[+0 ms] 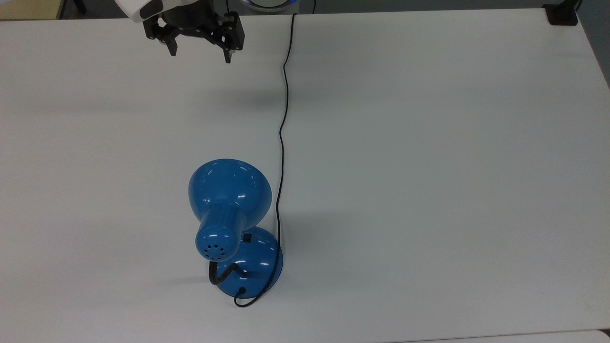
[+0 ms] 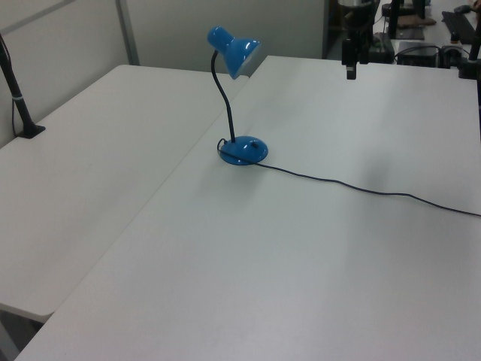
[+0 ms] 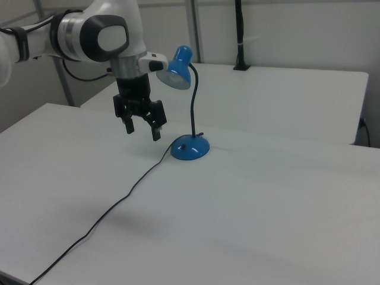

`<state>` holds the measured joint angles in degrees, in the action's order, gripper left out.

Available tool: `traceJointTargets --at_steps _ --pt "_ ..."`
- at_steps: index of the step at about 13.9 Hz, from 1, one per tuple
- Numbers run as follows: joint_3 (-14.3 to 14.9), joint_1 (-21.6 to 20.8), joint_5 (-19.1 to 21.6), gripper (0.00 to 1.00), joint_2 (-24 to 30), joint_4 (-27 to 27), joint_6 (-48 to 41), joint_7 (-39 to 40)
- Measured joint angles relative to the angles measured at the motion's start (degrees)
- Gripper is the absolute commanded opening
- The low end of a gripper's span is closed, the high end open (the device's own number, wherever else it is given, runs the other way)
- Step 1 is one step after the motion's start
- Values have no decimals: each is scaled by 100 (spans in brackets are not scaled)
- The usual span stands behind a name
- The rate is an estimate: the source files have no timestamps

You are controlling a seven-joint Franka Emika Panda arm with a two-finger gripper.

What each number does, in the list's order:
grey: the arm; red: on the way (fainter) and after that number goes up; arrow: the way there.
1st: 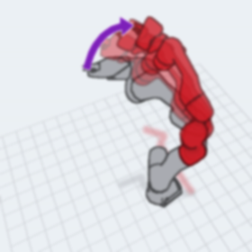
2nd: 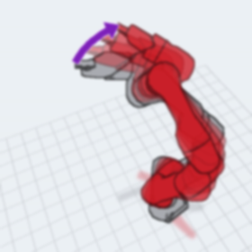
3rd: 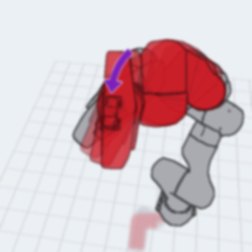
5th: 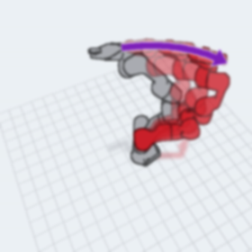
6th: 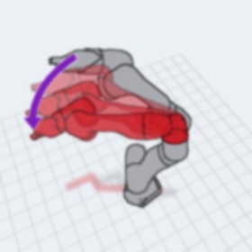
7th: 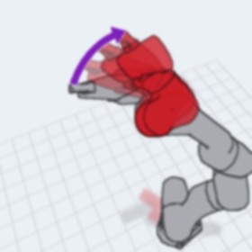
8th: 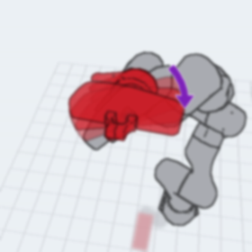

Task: Turn on the lamp
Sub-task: 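Move the gripper toward the blue lamp's base switch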

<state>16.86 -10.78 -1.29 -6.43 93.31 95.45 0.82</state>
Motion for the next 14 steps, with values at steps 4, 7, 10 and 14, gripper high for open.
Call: traceJointTargets --at_steps 4,7,10,14 --pt "33 52 0 100 5 -44 0 0" --pt "32 86 0 100 4 -60 0 0" --pt "32 86 0 30 -30 -60 54 2" --pt "29 81 191 0 -139 -57 583 259"
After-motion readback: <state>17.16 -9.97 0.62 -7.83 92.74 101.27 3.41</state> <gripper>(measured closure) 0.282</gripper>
